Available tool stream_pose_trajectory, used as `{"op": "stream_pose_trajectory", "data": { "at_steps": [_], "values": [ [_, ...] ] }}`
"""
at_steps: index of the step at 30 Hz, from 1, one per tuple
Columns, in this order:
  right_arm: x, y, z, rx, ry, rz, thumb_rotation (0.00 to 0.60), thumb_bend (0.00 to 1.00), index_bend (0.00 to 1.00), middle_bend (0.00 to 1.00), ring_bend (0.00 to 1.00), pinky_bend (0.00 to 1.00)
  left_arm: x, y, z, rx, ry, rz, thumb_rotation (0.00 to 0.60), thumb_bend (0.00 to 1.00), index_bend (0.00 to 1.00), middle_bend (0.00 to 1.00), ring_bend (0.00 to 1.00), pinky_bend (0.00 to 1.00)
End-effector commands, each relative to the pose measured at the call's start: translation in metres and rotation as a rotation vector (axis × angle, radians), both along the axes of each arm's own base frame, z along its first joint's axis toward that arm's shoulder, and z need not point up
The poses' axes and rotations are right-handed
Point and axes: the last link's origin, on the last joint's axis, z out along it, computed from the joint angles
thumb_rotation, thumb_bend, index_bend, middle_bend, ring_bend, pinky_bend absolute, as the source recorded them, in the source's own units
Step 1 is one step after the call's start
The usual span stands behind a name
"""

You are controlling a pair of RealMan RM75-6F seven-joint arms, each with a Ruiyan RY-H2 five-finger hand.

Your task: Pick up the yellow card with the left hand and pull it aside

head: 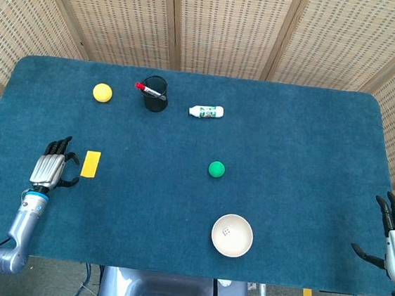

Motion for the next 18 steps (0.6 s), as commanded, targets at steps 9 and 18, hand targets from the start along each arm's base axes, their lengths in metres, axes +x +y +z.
{"op": "stream_pose_trajectory", "data": {
  "at_steps": [9,18],
  "values": [
    [-0.001,0.0,0.0,-0.002,-0.003,-0.001,0.6,0.0,0.0,0.0,0.0,0.0,0.002,0.001,-0.009,0.007,0.029,-0.02,0.6,0.26,0.44,0.0,0.0,0.0],
    [-0.002,-0.001,0.0,-0.002,-0.004,-0.003,0.6,0.0,0.0,0.0,0.0,0.0,0.012,0.011,-0.012,0.009,0.052,-0.043,0.6,0.27,0.44,0.0,0.0,0.0]
  ]
}}
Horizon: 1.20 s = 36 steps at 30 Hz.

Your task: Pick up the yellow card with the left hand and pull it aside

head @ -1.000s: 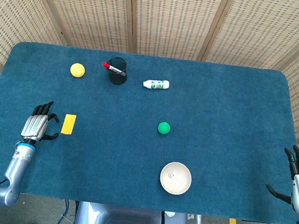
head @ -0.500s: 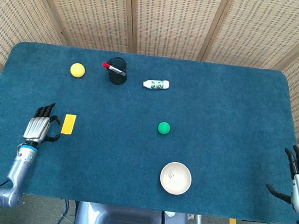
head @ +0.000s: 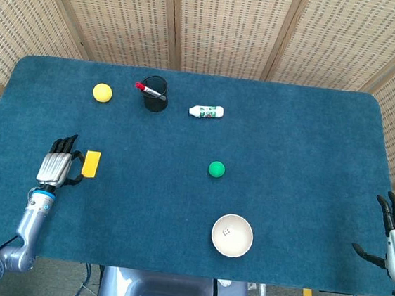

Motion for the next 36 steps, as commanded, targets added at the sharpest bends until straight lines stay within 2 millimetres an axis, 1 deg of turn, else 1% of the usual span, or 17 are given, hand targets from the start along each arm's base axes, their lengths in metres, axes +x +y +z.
{"op": "stream_pose_trajectory", "data": {
  "at_steps": [1,6,8,13,14,16,19,22,25,30,33,36],
  "values": [
    [0.0,0.0,0.0,0.001,0.0,0.0,0.6,0.0,0.0,0.0,0.0,0.0,0.004,0.004,-0.001,0.001,0.002,-0.003,0.6,0.27,0.44,0.0,0.0,0.0],
    [-0.001,0.0,-0.001,0.003,0.0,-0.002,0.6,0.0,0.0,0.0,0.0,0.0,0.013,0.018,0.006,0.029,0.003,-0.019,0.6,0.29,0.44,0.0,0.0,0.0],
    [-0.001,-0.001,-0.001,0.003,0.0,-0.002,0.6,0.0,0.0,0.0,0.0,0.0,0.022,0.029,0.016,0.069,-0.006,-0.041,0.6,0.29,0.44,0.0,0.0,0.0],
    [-0.001,-0.001,-0.001,0.002,-0.001,-0.003,0.6,0.0,0.0,0.0,0.0,0.0,0.032,0.037,0.031,0.104,-0.017,-0.07,0.6,0.29,0.44,0.0,0.0,0.0],
    [0.0,-0.001,-0.001,0.002,-0.002,-0.002,0.6,0.0,0.0,0.0,0.0,0.0,0.037,0.038,0.04,0.125,-0.026,-0.085,0.6,0.29,0.44,0.0,0.0,0.0],
    [0.0,0.0,-0.001,0.005,-0.002,-0.001,0.6,0.0,0.0,0.0,0.0,0.0,0.038,0.031,0.049,0.111,-0.035,-0.095,0.6,0.28,0.44,0.0,0.0,0.0],
    [0.001,0.0,-0.001,0.006,-0.002,0.002,0.6,0.0,0.0,0.0,0.0,0.0,0.033,0.021,0.052,0.061,-0.018,-0.086,0.6,0.27,0.44,0.0,0.0,0.0],
    [0.001,0.001,-0.001,0.006,-0.003,0.004,0.6,0.0,0.0,0.0,0.0,0.0,0.023,0.012,0.05,-0.003,0.013,-0.049,0.6,0.27,0.44,0.0,0.0,0.0],
    [0.001,0.001,0.0,0.005,-0.004,0.005,0.6,0.0,0.0,0.0,0.0,0.0,0.019,0.008,0.049,-0.027,0.027,-0.038,0.6,0.27,0.43,0.0,0.0,0.0],
    [0.001,0.001,0.0,0.005,-0.008,0.002,0.6,0.0,0.0,0.0,0.0,0.0,0.007,-0.004,0.045,-0.056,0.033,-0.031,0.6,0.28,0.42,0.0,0.0,0.0],
    [0.001,0.0,0.0,0.009,-0.008,0.001,0.6,0.0,0.0,0.0,0.0,0.0,0.002,-0.005,0.04,-0.063,0.04,-0.023,0.6,0.28,0.42,0.0,0.0,0.0],
    [0.001,0.0,0.0,0.01,-0.008,0.002,0.6,0.0,0.0,0.0,0.0,0.0,0.003,-0.002,0.034,-0.059,0.039,-0.032,0.6,0.28,0.42,0.0,0.0,0.0]
  ]
}}
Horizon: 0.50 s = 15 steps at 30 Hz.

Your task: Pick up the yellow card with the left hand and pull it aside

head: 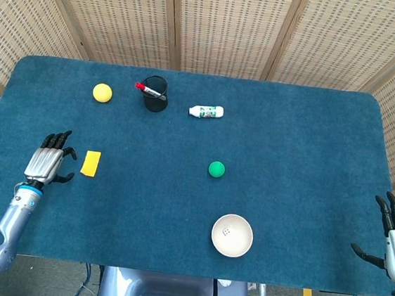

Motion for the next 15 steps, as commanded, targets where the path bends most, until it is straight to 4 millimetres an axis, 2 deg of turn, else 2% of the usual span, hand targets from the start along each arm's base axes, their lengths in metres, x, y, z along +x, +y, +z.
{"op": "stream_pose_trajectory", "data": {
  "at_steps": [1,9,15],
  "values": [
    [0.0,0.0,0.0,-0.002,0.0,-0.001,0.6,0.0,0.0,0.0,0.0,0.0,0.002,0.001,-0.009,-0.004,-0.005,-0.014,0.6,0.28,0.42,0.0,0.0,0.0],
    [-0.001,-0.001,0.001,-0.004,-0.003,-0.005,0.6,0.0,0.0,0.0,0.0,0.0,0.007,0.004,-0.024,-0.031,0.014,-0.024,0.6,0.29,0.42,0.0,0.0,0.0],
    [-0.002,-0.001,0.001,-0.003,-0.006,-0.007,0.6,0.0,0.0,0.0,0.0,0.0,0.006,0.006,-0.028,-0.03,0.04,-0.014,0.6,0.34,0.42,0.0,0.0,0.0]
  ]
}}
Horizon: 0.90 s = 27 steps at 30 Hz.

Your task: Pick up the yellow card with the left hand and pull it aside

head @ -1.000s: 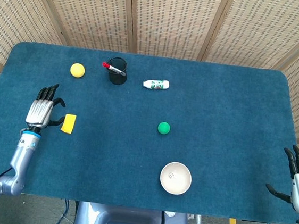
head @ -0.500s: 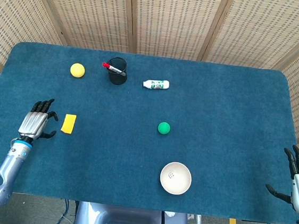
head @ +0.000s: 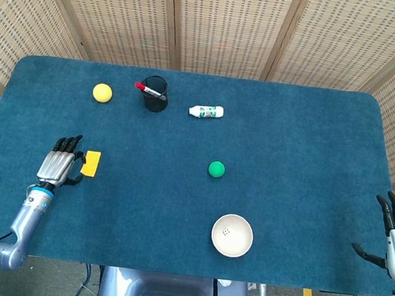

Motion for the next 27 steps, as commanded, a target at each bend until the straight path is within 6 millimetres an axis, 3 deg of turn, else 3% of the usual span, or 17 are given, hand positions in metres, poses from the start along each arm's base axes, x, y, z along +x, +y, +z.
{"op": "stream_pose_trajectory", "data": {
  "at_steps": [1,5,11,19,27],
  "values": [
    [-0.0002,-0.0003,0.0002,0.0,0.0,-0.001,0.6,0.0,0.0,0.0,0.0,0.0,-0.0001,0.0009,-0.0014,0.0,0.012,0.003,0.6,0.35,0.43,0.0,0.0,0.0],
    [-0.0005,-0.0002,0.0003,0.0,-0.001,-0.001,0.6,0.0,0.0,0.0,0.0,0.0,0.0,0.0016,-0.004,-0.005,0.022,0.009,0.6,0.42,0.46,0.0,0.0,0.0],
    [-0.0005,-0.0003,0.0006,-0.001,-0.003,0.0,0.6,0.0,0.0,0.0,0.0,0.0,0.0025,0.0025,-0.0088,-0.014,0.03,0.007,0.6,0.43,0.5,0.0,0.0,0.0],
    [-0.0011,-0.0003,0.0011,0.0,-0.006,-0.001,0.6,0.0,0.0,0.0,0.0,0.0,0.0033,0.0036,-0.0091,-0.006,0.035,0.005,0.6,0.47,0.69,0.0,0.0,0.0],
    [-0.001,0.0,0.0004,0.002,-0.004,0.0,0.6,0.0,0.0,0.0,0.0,0.0,0.0098,0.0106,-0.0021,0.026,0.029,-0.009,0.6,0.52,0.76,0.0,0.0,0.0]
  ]
}}
